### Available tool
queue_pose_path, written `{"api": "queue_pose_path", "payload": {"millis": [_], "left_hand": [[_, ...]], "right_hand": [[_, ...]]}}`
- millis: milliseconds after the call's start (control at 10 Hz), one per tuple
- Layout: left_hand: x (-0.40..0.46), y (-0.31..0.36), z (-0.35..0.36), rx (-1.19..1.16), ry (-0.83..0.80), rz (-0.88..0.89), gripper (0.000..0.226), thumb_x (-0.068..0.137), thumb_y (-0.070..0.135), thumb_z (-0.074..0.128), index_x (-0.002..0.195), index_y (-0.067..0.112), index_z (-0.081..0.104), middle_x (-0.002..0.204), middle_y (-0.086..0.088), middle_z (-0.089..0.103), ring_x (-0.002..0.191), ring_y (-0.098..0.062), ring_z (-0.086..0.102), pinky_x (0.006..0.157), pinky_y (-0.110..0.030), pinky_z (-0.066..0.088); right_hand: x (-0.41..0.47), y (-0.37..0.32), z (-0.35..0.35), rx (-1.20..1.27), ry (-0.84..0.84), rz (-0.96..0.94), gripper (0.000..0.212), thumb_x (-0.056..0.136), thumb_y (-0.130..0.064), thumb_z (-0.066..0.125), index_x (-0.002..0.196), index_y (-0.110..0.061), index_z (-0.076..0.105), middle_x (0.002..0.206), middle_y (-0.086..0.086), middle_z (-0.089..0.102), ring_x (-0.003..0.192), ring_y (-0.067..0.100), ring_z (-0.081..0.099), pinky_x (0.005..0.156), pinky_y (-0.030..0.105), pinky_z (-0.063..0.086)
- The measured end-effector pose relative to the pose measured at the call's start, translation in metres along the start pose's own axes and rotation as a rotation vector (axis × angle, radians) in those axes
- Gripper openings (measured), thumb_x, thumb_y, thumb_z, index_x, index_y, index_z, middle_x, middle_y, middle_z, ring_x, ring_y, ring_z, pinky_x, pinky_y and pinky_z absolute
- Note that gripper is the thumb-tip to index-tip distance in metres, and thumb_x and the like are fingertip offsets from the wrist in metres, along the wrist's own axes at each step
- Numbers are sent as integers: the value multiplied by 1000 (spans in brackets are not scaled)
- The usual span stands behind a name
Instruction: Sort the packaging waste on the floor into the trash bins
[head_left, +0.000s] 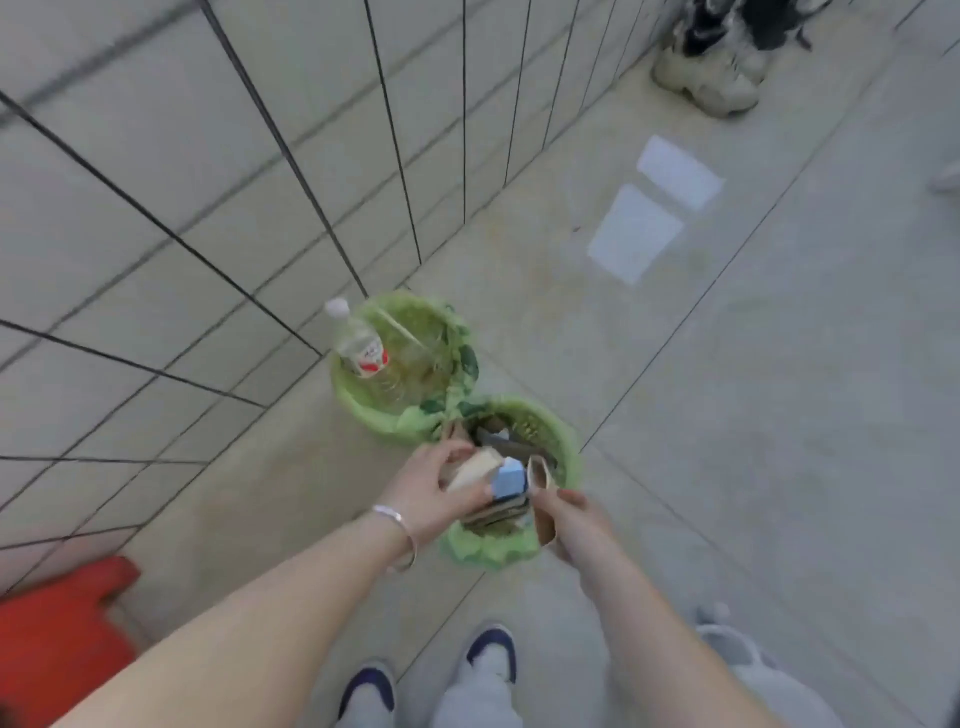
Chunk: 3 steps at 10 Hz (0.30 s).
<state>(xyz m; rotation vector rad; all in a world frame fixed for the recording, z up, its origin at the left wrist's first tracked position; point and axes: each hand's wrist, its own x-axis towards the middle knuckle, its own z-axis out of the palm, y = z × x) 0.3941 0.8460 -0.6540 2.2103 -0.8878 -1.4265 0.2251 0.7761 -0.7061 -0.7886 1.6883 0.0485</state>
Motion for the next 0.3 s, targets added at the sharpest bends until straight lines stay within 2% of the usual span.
{"api": "queue_pose_path", "payload": {"millis": [100, 200, 300], "left_hand": [[43, -16, 19, -37, 28, -16, 70, 66, 46, 69, 130, 26, 49, 131, 1, 47, 116, -14, 51, 98, -24, 39], [68, -24, 30, 17, 38, -21, 69, 75, 36, 72, 136, 25, 43, 138, 0, 41, 125, -16, 45, 98, -20, 32], [80, -27, 37, 50, 25, -17, 64, 79, 25, 70, 136, 20, 43, 142, -6, 38, 132, -19, 38, 93, -19, 30]], "right_hand": [[47, 6, 3, -25, -10, -27, 62, 61, -48, 75, 114, -21, 56, 129, 8, 50, 102, 21, 60, 81, 33, 52], [69, 9, 8, -2, -38, -23, 82, 54, -51, 72, 128, -24, 47, 136, 4, 42, 111, 24, 56, 97, 42, 49], [82, 20, 15, -42, 41, -59, 83, 68, -44, 74, 139, -23, 37, 140, 8, 38, 118, 28, 53, 101, 45, 47]]}}
